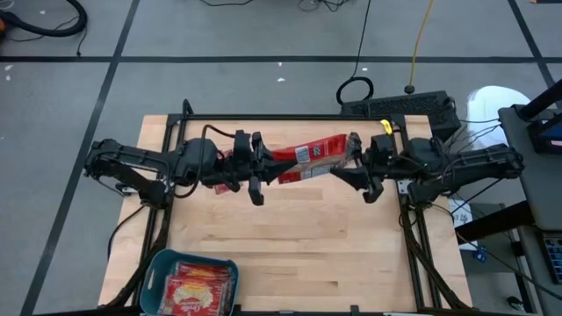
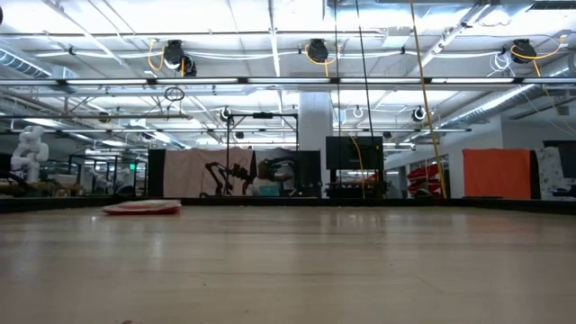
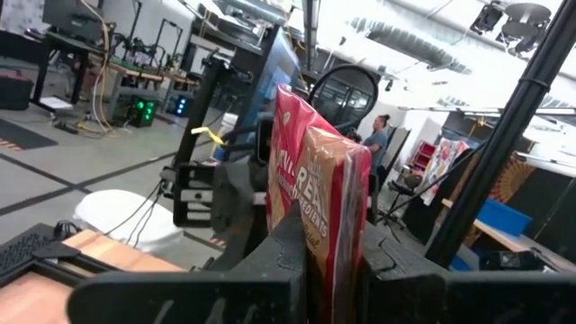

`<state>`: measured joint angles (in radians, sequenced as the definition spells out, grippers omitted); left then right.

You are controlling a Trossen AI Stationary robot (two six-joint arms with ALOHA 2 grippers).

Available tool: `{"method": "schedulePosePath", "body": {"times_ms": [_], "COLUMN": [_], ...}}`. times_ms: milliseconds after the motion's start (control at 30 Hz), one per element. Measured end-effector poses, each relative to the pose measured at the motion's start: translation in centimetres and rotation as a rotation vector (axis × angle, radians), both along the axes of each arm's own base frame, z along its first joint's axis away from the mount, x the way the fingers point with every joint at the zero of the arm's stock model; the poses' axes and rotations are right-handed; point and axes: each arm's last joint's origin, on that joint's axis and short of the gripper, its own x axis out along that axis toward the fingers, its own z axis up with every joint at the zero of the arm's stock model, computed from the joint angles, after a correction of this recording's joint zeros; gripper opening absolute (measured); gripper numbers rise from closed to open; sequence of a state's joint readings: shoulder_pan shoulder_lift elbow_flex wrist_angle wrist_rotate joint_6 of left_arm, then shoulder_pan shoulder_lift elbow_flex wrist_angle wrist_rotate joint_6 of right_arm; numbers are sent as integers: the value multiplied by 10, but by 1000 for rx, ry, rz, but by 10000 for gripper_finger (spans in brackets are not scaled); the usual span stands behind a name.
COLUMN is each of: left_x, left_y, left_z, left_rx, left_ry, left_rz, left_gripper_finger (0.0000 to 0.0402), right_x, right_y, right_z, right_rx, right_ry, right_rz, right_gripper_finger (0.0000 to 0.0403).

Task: Sort popcorn bags into baskets
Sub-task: Put the popcorn sachet into the bin

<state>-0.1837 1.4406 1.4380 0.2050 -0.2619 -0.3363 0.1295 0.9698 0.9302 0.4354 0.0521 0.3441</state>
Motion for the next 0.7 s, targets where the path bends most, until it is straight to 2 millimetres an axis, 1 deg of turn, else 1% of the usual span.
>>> {"method": "schedulePosePath", "body": {"times_ms": [133, 233, 267, 300, 367, 467, 533, 633, 700], "left_x": [0, 0, 0, -1, -3, -9, -19, -33, -45], "left_y": [0, 1, 1, 0, -1, -1, 1, 4, 6], "left_z": [0, 0, 0, 0, 0, 1, 6, 25, 38], "left_rx": [7, 18, 10, 4, 2, -16, -19, -48, -37], "left_ry": [1, 4, 5, 6, 22, 95, 174, 239, 297], "left_rz": [2, 36, 58, 73, 97, 109, 106, 99, 98], "left_gripper_finger": [27, 47, 59, 73, 105, 159, 191, 222, 229], "right_x": [-1, -1, -2, -2, -3, -9, -15, -24, -26], "right_y": [-2, -2, -2, -2, -3, -3, -4, -6, -6], "right_z": [2, 1, 1, 1, 2, 2, 2, -3, -8], "right_rx": [9, 8, 7, 5, 1, -22, -41, -58, -67], "right_ry": [-17, -6, -6, -4, -5, 14, 46, 127, 190], "right_rz": [-5, -6, -5, -6, -7, -17, -25, -48, -47], "right_gripper_finger": [112, 35, 20, 13, 18, 19, 11, 8, 11]}}
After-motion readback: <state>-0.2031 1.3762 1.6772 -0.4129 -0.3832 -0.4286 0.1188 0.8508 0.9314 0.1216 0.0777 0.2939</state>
